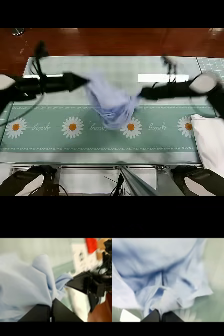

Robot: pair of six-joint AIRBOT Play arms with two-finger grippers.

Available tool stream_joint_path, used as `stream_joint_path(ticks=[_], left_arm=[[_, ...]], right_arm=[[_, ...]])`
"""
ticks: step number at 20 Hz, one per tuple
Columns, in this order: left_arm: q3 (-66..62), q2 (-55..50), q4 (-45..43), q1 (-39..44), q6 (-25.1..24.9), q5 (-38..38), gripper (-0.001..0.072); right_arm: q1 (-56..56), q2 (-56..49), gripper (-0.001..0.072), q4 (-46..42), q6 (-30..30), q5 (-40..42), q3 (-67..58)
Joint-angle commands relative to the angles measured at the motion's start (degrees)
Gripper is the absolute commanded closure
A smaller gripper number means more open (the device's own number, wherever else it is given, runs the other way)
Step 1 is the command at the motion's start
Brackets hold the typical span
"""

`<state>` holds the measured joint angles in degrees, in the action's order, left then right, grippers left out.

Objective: Fold the shirts.

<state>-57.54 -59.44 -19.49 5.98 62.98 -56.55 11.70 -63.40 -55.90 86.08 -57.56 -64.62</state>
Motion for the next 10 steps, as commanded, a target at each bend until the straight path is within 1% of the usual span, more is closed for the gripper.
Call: stream_joint_path(ticks=[1,4,5,7,10], left_arm=[[-19.5,1.0,-2.6,-2.1,2.2,5.0,0.0687],[-35.3,1.5,-16.4,-5.4,12.1,5.3,0.0687],[-39.6,2.3,-21.2,-6.5,14.9,4.9,0.0687],[-45.9,4.6,-27.6,-8.6,17.9,2.3,0.0687],[-49.0,11.1,-33.4,-10.0,17.9,-0.6,0.0687]], right_arm=[[-8.4,0.0,0.0693,-6.6,2.4,-6.7,-30.7],[-11.7,0.1,0.0693,-9.2,1.9,-16.0,-54.7],[-11.8,0.7,0.0693,-10.4,1.6,-17.6,-60.0],[-11.8,5.6,0.0693,-12.1,0.2,-16.8,-62.3],[-11.8,13.3,0.0692,-15.5,-0.6,-18.5,-62.3]])
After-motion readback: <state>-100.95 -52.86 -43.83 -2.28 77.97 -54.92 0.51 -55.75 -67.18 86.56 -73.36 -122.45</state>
